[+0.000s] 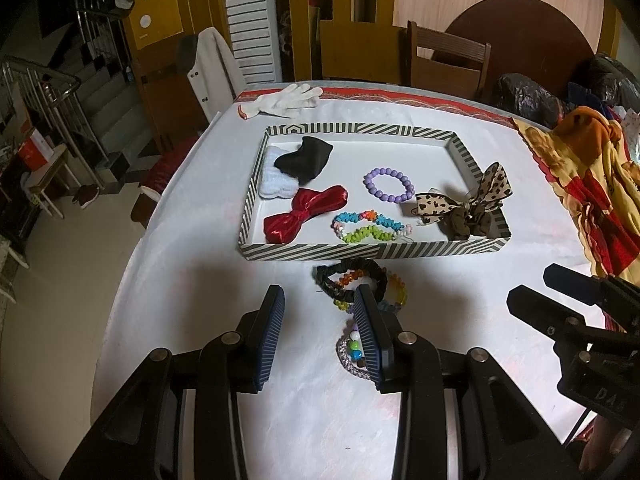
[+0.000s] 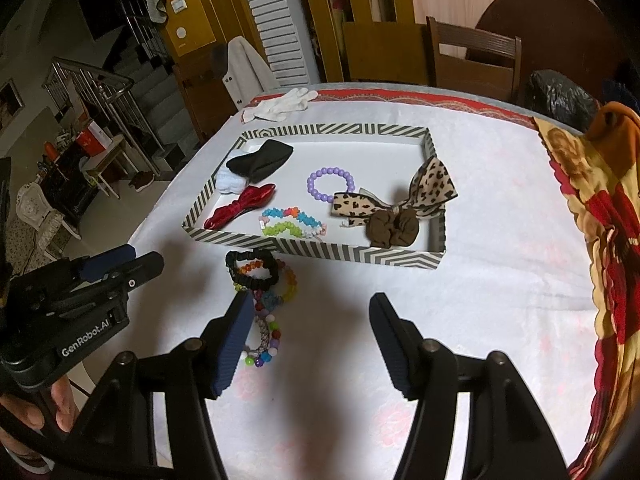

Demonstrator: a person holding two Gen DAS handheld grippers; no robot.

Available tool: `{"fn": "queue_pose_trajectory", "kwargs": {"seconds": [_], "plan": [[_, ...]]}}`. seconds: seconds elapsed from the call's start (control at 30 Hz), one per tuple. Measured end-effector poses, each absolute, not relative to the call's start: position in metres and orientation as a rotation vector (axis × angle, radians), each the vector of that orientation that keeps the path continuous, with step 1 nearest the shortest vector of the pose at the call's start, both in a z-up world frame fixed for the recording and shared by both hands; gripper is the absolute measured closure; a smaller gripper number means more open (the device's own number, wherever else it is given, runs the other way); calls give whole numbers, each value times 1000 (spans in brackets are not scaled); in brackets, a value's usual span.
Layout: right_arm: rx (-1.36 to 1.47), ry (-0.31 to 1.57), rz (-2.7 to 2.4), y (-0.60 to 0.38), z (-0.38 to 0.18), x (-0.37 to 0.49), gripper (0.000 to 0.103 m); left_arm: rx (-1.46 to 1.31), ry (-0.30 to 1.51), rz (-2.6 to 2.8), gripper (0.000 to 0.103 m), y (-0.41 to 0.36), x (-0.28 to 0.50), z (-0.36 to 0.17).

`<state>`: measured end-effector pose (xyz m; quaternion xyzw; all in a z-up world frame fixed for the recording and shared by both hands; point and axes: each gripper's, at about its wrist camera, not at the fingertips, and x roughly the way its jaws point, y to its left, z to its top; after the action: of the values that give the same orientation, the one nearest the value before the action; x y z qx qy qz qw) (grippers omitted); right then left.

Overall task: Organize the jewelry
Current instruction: 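Withdraw both tools from the tray toward the remaining bracelets, then grasp the black hair tie with the left tool while the right tool grasps the rainbow bracelet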

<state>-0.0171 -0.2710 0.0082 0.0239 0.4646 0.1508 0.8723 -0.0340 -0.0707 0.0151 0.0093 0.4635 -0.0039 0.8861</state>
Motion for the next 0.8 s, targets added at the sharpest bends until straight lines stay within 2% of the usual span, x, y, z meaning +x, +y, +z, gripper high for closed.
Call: {"fn": "queue_pose_trajectory", "kwargs": {"seconds": [0.53,0.8], "plan": [[57,998,317,-272,-2,-11,39,-77,1038,-4,58,-38,-34,-3],[97,1071,321,-274,-36,2,39,-153,1102,15,58,-11,-34,-22]]}}
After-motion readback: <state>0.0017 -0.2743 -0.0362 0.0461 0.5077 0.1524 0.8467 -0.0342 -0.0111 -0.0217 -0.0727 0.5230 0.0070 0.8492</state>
